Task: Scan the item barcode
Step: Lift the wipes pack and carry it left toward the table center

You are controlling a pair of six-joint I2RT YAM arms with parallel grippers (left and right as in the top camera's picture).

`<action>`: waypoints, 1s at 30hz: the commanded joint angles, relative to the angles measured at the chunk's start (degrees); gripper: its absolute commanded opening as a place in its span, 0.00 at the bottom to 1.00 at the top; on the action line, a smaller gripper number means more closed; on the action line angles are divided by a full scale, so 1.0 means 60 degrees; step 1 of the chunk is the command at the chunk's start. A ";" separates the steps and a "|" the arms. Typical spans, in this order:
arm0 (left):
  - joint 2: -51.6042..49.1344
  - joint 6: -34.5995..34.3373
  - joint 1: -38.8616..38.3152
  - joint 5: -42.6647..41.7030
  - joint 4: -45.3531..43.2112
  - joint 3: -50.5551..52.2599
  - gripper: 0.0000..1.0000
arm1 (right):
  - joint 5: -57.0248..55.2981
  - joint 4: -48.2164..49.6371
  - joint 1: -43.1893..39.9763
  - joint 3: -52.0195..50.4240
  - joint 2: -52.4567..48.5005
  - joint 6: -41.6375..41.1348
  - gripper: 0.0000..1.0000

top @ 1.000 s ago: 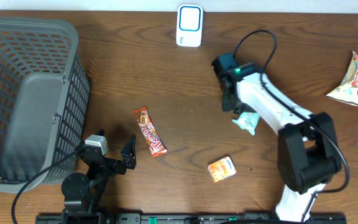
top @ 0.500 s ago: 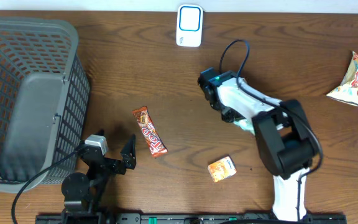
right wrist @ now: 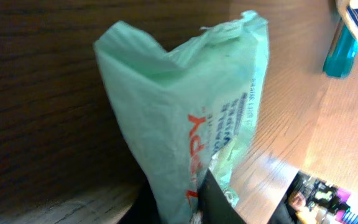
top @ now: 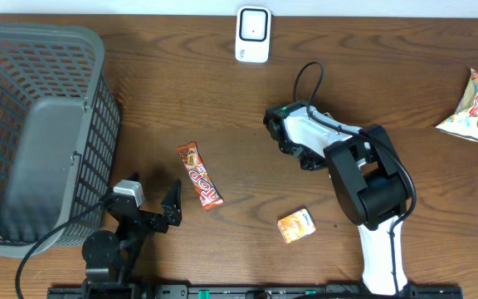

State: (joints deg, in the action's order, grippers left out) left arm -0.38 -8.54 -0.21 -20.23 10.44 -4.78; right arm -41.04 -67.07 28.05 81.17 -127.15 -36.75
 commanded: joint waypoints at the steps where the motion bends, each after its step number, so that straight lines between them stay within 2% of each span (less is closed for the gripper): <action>1: 0.0007 0.0164 0.0022 0.0022 0.0248 0.0149 0.98 | 0.0528 0.0073 0.0022 -0.0066 -0.0321 -0.0149 0.01; 4: 0.0007 0.0164 0.0022 0.0022 0.0248 0.0149 0.98 | 0.0943 -0.0171 0.0011 0.0240 -0.0233 -0.0040 0.01; 7: 0.0007 0.0164 0.0022 0.0025 0.0248 0.0149 0.98 | 0.2320 -0.0208 -0.0018 0.0809 0.0036 0.1089 0.01; 13: 0.0007 0.0164 0.0022 0.0025 0.0248 0.0149 0.98 | 0.7956 0.0193 -0.0168 0.1698 0.0834 0.4867 0.01; 18: 0.0007 0.0164 0.0022 0.0022 0.0248 0.0149 0.97 | 1.1293 0.0321 -0.0321 0.1708 0.1067 0.7399 0.01; 23: 0.0007 0.0164 0.0022 0.0025 0.0248 0.0149 0.98 | 1.3187 0.0321 -0.0659 0.1639 0.1064 0.8615 0.01; 30: 0.0007 0.0164 0.0022 0.0022 0.0248 0.0149 0.98 | 1.4422 0.0328 -0.1093 0.1614 0.1064 0.9406 0.01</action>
State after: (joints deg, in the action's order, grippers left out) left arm -0.38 -8.54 -0.21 -20.23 10.44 -4.78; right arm 37.32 -65.10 22.61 91.09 -121.23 14.41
